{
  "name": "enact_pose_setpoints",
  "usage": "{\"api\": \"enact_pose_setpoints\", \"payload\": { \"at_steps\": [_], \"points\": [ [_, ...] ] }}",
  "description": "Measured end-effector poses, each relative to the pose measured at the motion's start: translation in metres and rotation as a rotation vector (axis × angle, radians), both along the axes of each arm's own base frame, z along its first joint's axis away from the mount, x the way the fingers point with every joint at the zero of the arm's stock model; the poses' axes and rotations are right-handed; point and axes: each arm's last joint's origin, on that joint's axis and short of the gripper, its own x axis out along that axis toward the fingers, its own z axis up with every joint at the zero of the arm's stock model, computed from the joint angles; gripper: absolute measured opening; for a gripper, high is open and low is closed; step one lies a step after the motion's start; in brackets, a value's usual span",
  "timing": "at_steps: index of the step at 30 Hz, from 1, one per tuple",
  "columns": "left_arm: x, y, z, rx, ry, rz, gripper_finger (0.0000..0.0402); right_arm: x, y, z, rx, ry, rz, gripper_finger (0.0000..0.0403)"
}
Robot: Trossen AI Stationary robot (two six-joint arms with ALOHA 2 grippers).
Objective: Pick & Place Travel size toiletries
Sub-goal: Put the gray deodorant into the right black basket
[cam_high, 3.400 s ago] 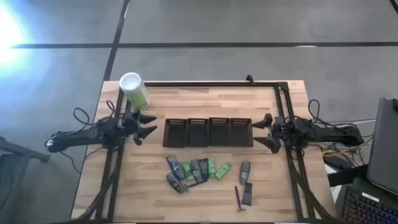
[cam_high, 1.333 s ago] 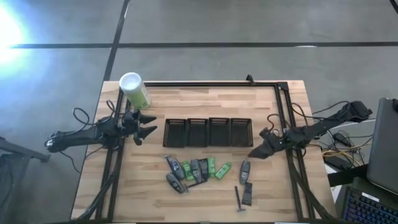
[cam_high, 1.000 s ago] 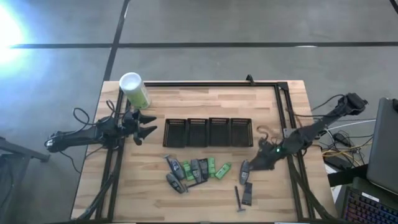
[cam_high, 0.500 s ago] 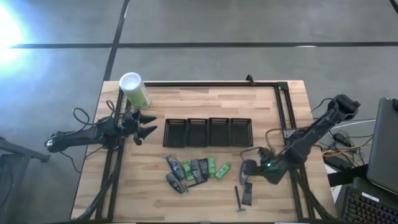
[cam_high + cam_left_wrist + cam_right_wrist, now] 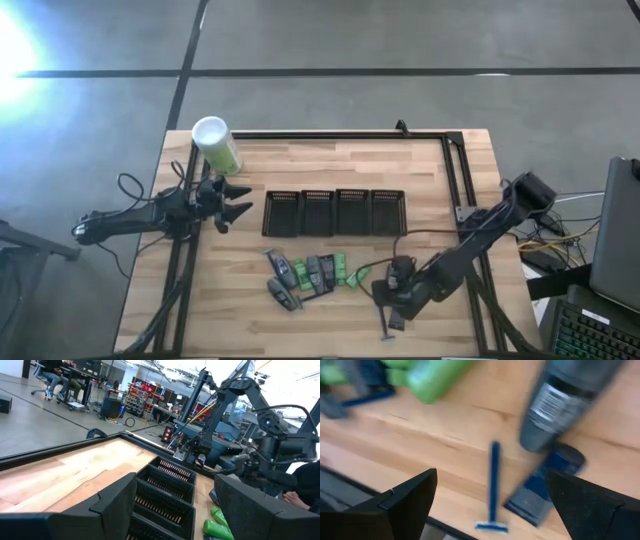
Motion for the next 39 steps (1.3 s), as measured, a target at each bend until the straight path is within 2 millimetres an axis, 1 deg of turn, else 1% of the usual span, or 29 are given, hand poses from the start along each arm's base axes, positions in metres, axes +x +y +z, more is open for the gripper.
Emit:
{"api": "enact_pose_setpoints", "payload": {
  "at_steps": [3,7,9,11,13,16,18,20,22,25,27,30,32,35,37,39],
  "points": [
    [0.000,0.000,0.000,0.000,0.000,0.000,0.0273,-0.001,0.001,-0.001,0.001,0.110,-0.072,0.0364],
    [0.000,0.000,0.000,0.000,0.000,0.000,0.0273,-0.005,-0.004,0.011,-0.090,0.222,-0.109,0.0364],
    [0.000,0.000,0.000,0.000,0.001,0.000,0.0273,-0.003,-0.010,0.012,-0.155,0.263,-0.117,0.0364],
    [0.000,0.000,0.000,0.000,0.000,0.000,0.0273,0.003,-0.018,0.010,-0.186,0.286,-0.110,0.0364],
    [0.000,0.000,0.000,0.000,0.000,0.000,0.0273,0.011,-0.028,0.004,-0.190,0.278,-0.109,0.0364],
    [0.000,0.000,0.000,0.000,0.001,0.000,0.0273,0.024,-0.040,-0.013,-0.179,0.287,-0.093,0.0364],
    [0.000,0.000,0.000,0.000,0.000,0.000,0.0273,0.027,-0.047,-0.022,-0.168,0.312,-0.100,0.0364],
    [0.000,0.000,0.000,0.000,0.000,0.000,0.0273,0.025,-0.053,-0.028,-0.162,0.352,-0.123,0.0364],
    [0.000,0.000,0.000,0.000,0.001,0.000,0.0273,0.023,-0.054,-0.032,-0.154,0.378,-0.125,0.0364],
    [0.000,0.000,0.000,0.000,0.001,0.000,0.0273,0.021,-0.053,-0.033,-0.141,0.383,-0.129,0.0364],
    [0.000,0.000,0.000,0.000,0.001,0.000,0.0273,0.020,-0.053,-0.037,-0.133,0.384,-0.105,0.0364],
    [0.000,0.000,0.000,0.000,0.001,0.000,0.0273,0.023,-0.054,-0.048,-0.111,0.332,-0.071,0.0364],
    [0.000,0.000,0.000,0.000,0.001,0.000,0.0273,0.023,-0.055,-0.057,-0.117,0.333,-0.086,0.0363],
    [0.000,0.000,0.000,-0.001,0.001,0.000,0.0273,0.022,-0.055,-0.062,-0.137,0.347,-0.091,0.0349],
    [0.000,0.000,0.000,-0.001,0.001,0.000,0.0273,0.022,-0.055,-0.061,-0.143,0.354,-0.072,0.0327],
    [0.000,0.000,0.000,0.000,0.001,0.000,0.0273,0.022,-0.055,-0.058,-0.161,0.363,-0.048,0.0296]
  ]
}}
